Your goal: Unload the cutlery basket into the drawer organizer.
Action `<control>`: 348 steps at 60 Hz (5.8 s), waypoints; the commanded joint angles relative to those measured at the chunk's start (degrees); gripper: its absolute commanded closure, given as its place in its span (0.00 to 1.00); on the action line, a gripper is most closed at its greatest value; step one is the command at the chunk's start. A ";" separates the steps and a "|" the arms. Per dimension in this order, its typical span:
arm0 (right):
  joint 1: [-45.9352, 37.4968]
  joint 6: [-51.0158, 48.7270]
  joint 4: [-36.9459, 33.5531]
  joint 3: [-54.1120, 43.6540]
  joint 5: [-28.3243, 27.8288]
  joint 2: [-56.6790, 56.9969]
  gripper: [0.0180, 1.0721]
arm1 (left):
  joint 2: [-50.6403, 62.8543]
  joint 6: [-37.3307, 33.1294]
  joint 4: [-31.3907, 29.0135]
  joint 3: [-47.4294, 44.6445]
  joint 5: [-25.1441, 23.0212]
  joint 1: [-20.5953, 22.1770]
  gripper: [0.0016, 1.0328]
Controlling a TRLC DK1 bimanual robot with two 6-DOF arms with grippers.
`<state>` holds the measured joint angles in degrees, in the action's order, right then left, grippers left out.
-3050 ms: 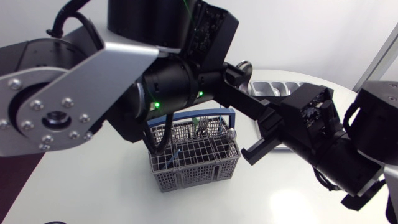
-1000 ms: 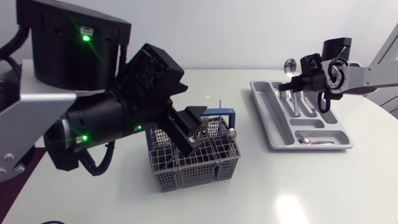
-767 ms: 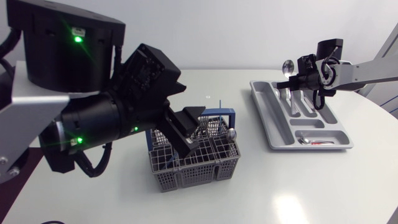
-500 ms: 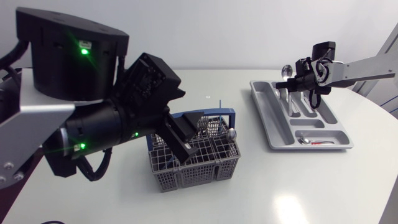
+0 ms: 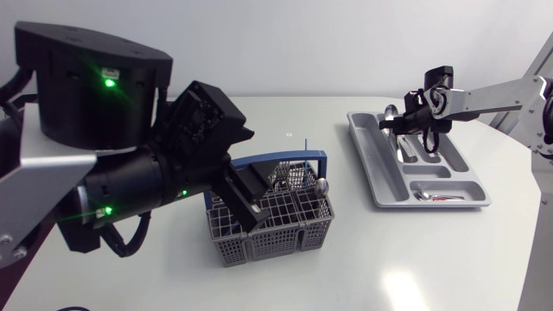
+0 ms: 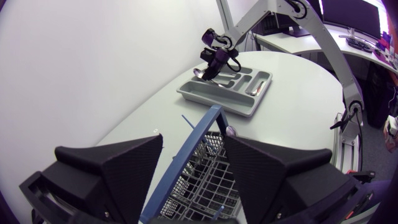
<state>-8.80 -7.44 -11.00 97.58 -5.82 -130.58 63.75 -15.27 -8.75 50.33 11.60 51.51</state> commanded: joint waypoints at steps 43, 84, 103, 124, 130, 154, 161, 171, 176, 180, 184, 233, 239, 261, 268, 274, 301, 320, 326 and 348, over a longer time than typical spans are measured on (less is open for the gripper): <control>1.85 -2.67 4.24 -23.93 -4.63 24.32 0.29 | -14.61 -9.69 -4.25 -14.47 -0.61 0.09 0.33; 11.70 -6.09 2.92 -49.77 -9.20 55.35 0.29 | -6.97 -17.25 7.61 -20.97 -14.76 -7.74 0.34; 14.16 -6.36 0.72 -53.20 -8.85 61.77 0.29 | -3.28 -18.04 11.57 -21.67 -14.76 -7.91 0.62; 14.60 -6.53 0.02 -54.25 -8.85 63.17 0.29 | -2.49 -18.13 12.45 -21.94 -14.76 -7.74 0.90; 14.77 -6.44 0.02 -54.43 -8.85 63.35 0.29 | -2.40 -18.13 12.45 -21.94 -15.20 -7.65 0.93; 14.95 -6.71 -0.42 -54.95 -8.85 64.67 0.29 | -3.10 -17.87 12.01 -20.97 -16.34 -7.21 0.97; 15.30 -6.71 -0.86 -55.04 -8.85 65.46 0.29 | -4.86 -17.69 10.07 -19.30 -16.52 -7.21 0.97; 16.00 -6.71 -1.39 -55.39 -8.76 66.34 0.29 | -7.50 -16.55 7.61 -17.28 -16.60 -7.21 0.97; 16.27 -6.71 -1.91 -55.39 -8.76 67.13 0.29 | -8.90 -15.49 6.73 -16.31 -16.96 -7.38 0.97; 16.36 -6.71 -2.44 -55.39 -8.68 67.83 0.29 | -9.96 -14.18 6.29 -15.61 -17.31 -7.47 0.97; 16.36 -6.71 -3.15 -55.39 -8.68 68.71 0.29 | -10.92 -11.89 5.06 -14.20 -18.63 -7.82 0.97; 32.97 -3.72 -11.06 -58.21 -10.96 89.19 0.30 | -6.18 13.42 0.84 5.57 -29.52 -12.57 0.97; 34.99 -1.70 -10.44 -57.68 -13.07 88.31 0.30 | -1.61 15.00 0.76 8.39 -31.99 -13.19 0.97; 34.99 3.66 -6.57 -55.13 -23.35 80.14 0.36 | 11.22 21.16 0.58 16.82 -37.70 -13.80 0.97; 35.08 3.66 -5.52 -54.51 -24.06 77.76 0.40 | 12.98 22.12 0.40 18.14 -38.67 -13.71 0.97; 35.08 3.75 -4.29 -53.63 -24.59 75.65 0.41 | 13.60 22.47 0.32 18.93 -38.84 -13.45 0.97; 35.96 5.07 -1.12 -49.94 -24.94 68.18 0.53 | 14.39 22.56 0.32 19.55 -39.19 -13.54 0.97; 37.54 5.07 -0.95 -49.86 -24.85 67.30 0.80 | 15.00 22.56 0.32 19.99 -39.54 -13.80 0.97; 37.63 5.07 -0.68 -50.03 -24.94 67.22 0.88 | 15.09 22.56 0.32 20.07 -39.54 -13.98 0.97; 37.89 4.89 -0.95 -50.91 -24.85 68.62 0.94 | 15.18 22.74 0.32 20.43 -39.63 -14.33 0.95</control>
<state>28.45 -4.01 -11.97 46.41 -30.24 -62.63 77.97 6.07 -8.54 68.12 -27.22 37.65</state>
